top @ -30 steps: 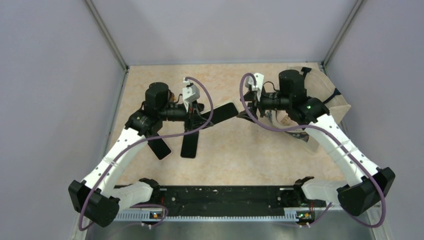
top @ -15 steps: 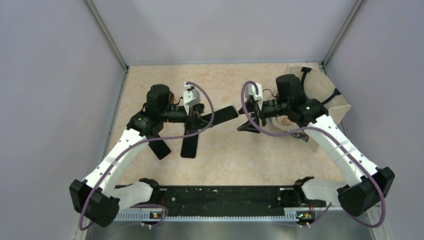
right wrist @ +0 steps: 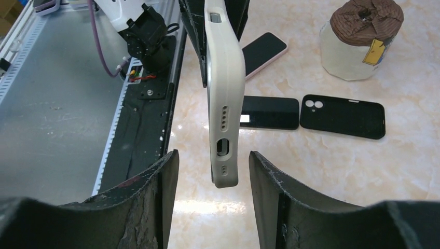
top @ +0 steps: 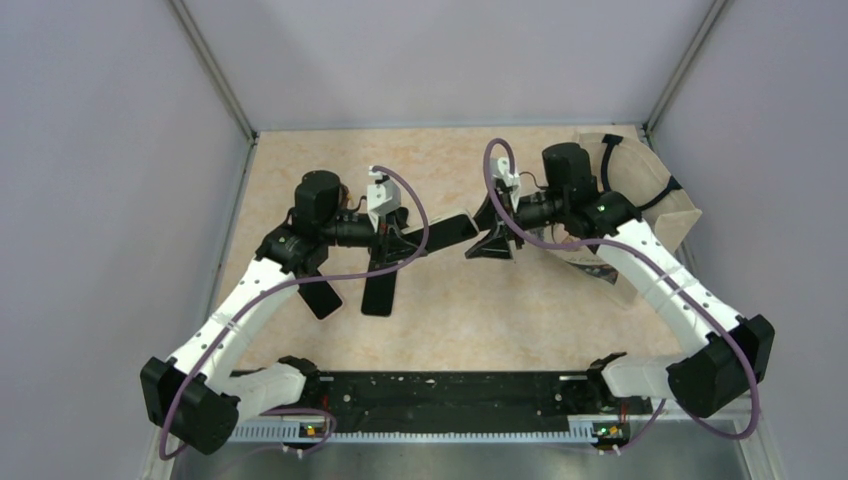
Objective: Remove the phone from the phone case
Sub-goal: Remove the phone case from the phone.
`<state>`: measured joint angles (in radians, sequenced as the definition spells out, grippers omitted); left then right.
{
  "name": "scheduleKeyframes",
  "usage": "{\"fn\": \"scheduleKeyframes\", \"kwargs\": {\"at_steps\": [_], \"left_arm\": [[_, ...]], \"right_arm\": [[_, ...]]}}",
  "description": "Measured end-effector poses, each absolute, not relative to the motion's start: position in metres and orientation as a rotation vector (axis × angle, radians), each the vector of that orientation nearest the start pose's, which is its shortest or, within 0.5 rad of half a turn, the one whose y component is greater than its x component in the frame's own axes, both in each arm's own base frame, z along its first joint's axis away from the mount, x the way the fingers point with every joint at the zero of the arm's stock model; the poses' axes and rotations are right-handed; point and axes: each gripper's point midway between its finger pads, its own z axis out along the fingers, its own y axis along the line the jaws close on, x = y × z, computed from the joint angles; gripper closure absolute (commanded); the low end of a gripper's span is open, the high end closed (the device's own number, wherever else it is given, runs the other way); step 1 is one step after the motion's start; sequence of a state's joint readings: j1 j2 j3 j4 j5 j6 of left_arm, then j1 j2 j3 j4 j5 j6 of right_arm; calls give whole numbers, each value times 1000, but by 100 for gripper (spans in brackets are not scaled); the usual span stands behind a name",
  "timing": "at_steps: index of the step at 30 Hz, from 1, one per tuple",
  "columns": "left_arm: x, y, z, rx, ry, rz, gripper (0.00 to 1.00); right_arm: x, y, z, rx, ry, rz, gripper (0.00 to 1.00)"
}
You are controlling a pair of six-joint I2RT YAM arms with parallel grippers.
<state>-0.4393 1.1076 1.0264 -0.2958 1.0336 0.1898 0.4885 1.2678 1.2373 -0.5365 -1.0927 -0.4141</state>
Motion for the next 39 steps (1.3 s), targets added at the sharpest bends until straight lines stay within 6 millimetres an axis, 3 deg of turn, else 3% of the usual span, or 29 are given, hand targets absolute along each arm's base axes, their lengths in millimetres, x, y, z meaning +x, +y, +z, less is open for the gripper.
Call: {"fn": "scheduleKeyframes", "kwargs": {"at_steps": [14,21,39], "left_arm": [[202,-261,294,1206,1466,-1195,100],[199,-262,295,1209,1456,-1218,100],[182,-266,290,1260,1407,-1347,100]], "right_arm": [[202,279,293,-1398,1420,1238,67],[201,279,294,-1400,1412,1243,100],[181,273,292,-1493,1290,1243,100]]}}
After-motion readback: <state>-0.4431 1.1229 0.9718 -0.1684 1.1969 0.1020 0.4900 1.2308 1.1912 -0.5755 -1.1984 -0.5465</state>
